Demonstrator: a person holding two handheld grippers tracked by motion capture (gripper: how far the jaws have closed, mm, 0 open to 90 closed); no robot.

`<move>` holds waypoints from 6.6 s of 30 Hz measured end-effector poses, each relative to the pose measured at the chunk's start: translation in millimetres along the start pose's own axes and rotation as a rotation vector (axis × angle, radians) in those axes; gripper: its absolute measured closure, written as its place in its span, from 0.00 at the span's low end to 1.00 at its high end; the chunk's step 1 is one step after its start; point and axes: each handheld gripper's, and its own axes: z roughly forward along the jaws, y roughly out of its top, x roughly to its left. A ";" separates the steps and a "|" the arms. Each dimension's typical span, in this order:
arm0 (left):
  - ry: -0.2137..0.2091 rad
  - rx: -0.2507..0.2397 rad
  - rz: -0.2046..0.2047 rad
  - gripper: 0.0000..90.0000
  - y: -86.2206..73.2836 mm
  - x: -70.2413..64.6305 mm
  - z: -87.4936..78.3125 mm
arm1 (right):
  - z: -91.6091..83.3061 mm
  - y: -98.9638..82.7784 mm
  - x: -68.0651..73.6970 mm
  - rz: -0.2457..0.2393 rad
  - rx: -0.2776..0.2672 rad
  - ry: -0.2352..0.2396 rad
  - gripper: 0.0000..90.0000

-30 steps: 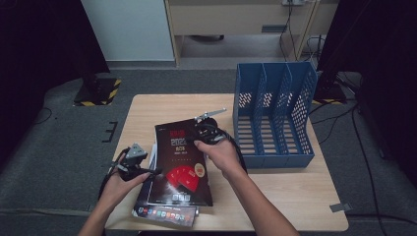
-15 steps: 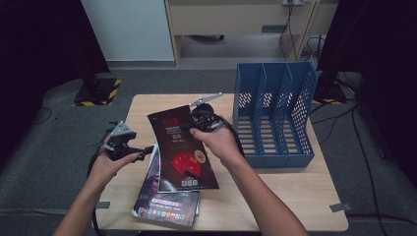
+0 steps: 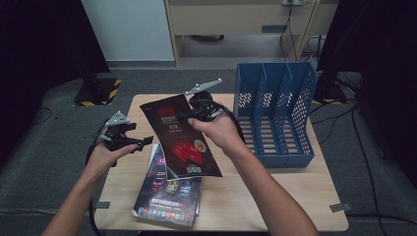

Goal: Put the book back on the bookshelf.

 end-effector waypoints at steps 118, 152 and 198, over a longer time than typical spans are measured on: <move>-0.134 -0.044 0.225 0.86 89.1 -0.3 -48.7 | -3.5 18.3 7.0 -0.187 0.056 -0.007 0.90; -0.146 -0.012 0.292 0.86 104.1 -22.0 -39.6 | -7.1 10.9 1.5 -0.200 0.065 -0.053 0.84; -0.099 -0.104 0.231 0.23 98.7 -17.0 -40.1 | -21.1 21.0 -0.2 -0.199 0.091 -0.018 0.97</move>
